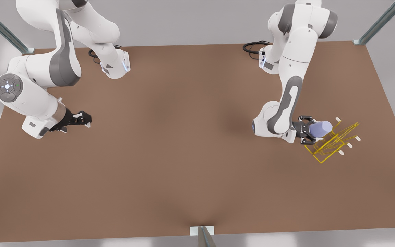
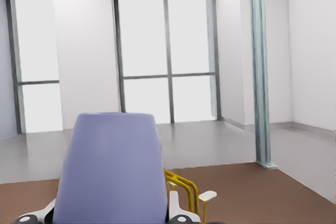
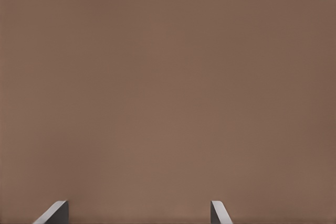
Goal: Place the cup on the cup holder
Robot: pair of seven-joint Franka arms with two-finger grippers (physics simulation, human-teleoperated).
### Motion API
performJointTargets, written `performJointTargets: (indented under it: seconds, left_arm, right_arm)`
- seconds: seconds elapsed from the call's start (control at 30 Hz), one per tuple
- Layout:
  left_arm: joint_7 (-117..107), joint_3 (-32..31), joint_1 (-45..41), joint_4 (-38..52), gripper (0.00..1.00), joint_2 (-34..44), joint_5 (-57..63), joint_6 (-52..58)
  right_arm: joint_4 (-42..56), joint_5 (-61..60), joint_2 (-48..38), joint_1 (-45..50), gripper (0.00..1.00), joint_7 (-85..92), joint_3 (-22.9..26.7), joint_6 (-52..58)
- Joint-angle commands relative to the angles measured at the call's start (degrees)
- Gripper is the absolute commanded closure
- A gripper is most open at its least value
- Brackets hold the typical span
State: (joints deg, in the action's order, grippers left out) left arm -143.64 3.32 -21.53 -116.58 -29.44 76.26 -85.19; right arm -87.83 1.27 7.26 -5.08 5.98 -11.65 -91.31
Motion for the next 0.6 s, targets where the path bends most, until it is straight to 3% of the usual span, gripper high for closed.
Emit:
performJointTargets:
  seconds: [0.0,0.57]
  left_arm:
    - [-6.56,0.02,1.05,-0.75,0.25,0.17,3.63,-3.05]
    - [-11.14,0.02,5.62,-6.73,0.25,0.96,10.23,-4.11]
  right_arm:
    - [0.03,-0.04,-0.06,-0.02,0.0,0.61,-0.04,0.34]
    - [0.03,-0.04,0.29,0.07,0.0,0.61,-0.12,0.43]
